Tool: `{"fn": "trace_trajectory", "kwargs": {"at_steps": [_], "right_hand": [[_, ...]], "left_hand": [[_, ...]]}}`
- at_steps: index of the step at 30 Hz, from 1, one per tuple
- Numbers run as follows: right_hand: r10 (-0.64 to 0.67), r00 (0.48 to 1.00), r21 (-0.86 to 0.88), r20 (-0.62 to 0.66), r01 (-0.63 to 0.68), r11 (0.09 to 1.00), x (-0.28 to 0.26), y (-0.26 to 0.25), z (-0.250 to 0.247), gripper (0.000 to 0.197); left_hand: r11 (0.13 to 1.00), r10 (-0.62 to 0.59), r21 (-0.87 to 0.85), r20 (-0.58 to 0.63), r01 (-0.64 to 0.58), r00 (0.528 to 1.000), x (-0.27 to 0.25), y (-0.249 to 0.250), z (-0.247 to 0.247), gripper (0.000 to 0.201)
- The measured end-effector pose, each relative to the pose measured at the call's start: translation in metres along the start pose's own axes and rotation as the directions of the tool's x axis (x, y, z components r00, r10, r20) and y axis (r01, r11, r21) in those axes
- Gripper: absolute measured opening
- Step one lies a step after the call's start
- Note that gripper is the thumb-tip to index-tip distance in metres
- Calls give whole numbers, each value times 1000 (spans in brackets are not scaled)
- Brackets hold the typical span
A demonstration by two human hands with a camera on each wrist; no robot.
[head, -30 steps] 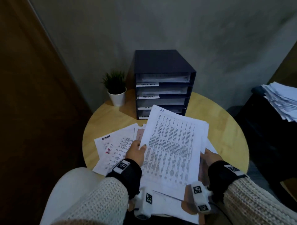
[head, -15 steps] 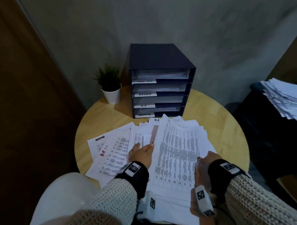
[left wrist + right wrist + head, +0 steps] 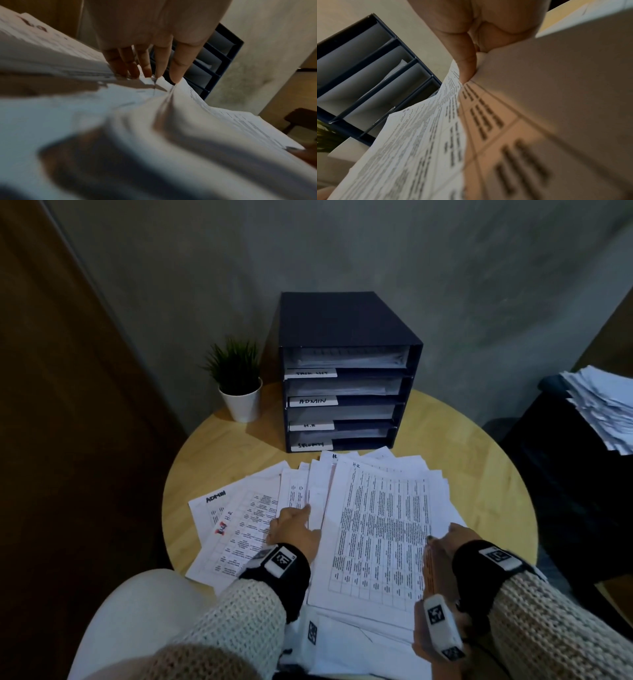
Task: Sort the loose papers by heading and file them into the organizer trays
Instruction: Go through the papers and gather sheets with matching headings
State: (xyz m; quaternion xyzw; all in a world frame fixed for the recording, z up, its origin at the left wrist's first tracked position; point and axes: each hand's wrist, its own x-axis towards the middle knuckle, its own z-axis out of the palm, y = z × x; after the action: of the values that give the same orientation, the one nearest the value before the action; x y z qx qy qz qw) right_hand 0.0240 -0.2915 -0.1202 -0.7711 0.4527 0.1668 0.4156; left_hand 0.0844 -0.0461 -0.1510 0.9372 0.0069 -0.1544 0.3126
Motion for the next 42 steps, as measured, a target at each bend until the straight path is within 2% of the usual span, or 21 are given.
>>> {"fn": "trace_trajectory", "kwargs": {"at_steps": [3, 4, 5, 7, 9, 10, 13, 16, 20, 22, 26, 30, 33, 37, 40, 42], "right_hand": [[5, 996, 88, -95, 3, 996, -6, -4, -2, 52], [-24, 991, 30, -130, 28, 999, -13, -5, -4, 53], [-39, 989, -42, -143, 34, 999, -16, -6, -5, 54], [-45, 987, -40, -153, 39, 998, -13, -5, -5, 52], [-66, 987, -62, -150, 57, 996, -9, -1, -4, 51], [-99, 985, -138, -141, 80, 987, -10, -1, -3, 52], [-103, 985, -114, -140, 88, 990, -10, -4, -5, 50], [-162, 978, -194, -133, 135, 972, -8, -2, -6, 53], [-130, 987, -26, -95, 128, 991, 4, 6, -3, 49], [-129, 990, -26, -55, 128, 991, 6, 8, -1, 54], [-108, 994, 20, -24, 109, 994, 10, 8, -3, 58], [-100, 995, 21, -23, 100, 995, 8, 8, -4, 59], [-111, 994, 22, -19, 112, 994, 11, 8, -4, 61], [-101, 995, 41, 4, 100, 994, 11, 8, -4, 61], [-104, 995, 50, 10, 103, 993, 14, 9, -4, 60], [-103, 995, 52, -1, 103, 993, 14, 8, -3, 60]], "left_hand": [[992, 8, 129, -31, -3, 999, -5, 5, 5, 57], [989, -13, 149, -24, 17, 1000, -5, 7, 5, 54], [987, -49, 155, -1, 49, 999, -4, 9, 5, 52], [985, -125, 130, 70, 115, 990, -1, 12, 5, 51], [986, -151, 91, 98, 142, 984, 0, 14, 2, 55], [988, -139, 82, 85, 132, 987, 1, 15, 1, 55], [995, -68, 70, 6, 68, 998, -3, 14, 1, 46], [995, 3, 95, 11, -4, 1000, -10, 14, 6, 52], [981, 39, 187, 55, -49, 998, -11, 21, 14, 60], [982, 15, 189, 52, -25, 999, -10, 24, 16, 60], [990, -54, 133, 74, 44, 996, -9, 29, 14, 61], [988, -151, 32, 158, 148, 976, -1, 36, 2, 77], [983, -143, -84, 200, 163, 969, 6, 33, -1, 80], [973, -43, -215, 172, 80, 984, 4, 39, 1, 69], [949, -84, -293, 105, 112, 991, 1, 44, 10, 79], [946, -90, -308, 42, 99, 995, -1, 46, 12, 62]]}}
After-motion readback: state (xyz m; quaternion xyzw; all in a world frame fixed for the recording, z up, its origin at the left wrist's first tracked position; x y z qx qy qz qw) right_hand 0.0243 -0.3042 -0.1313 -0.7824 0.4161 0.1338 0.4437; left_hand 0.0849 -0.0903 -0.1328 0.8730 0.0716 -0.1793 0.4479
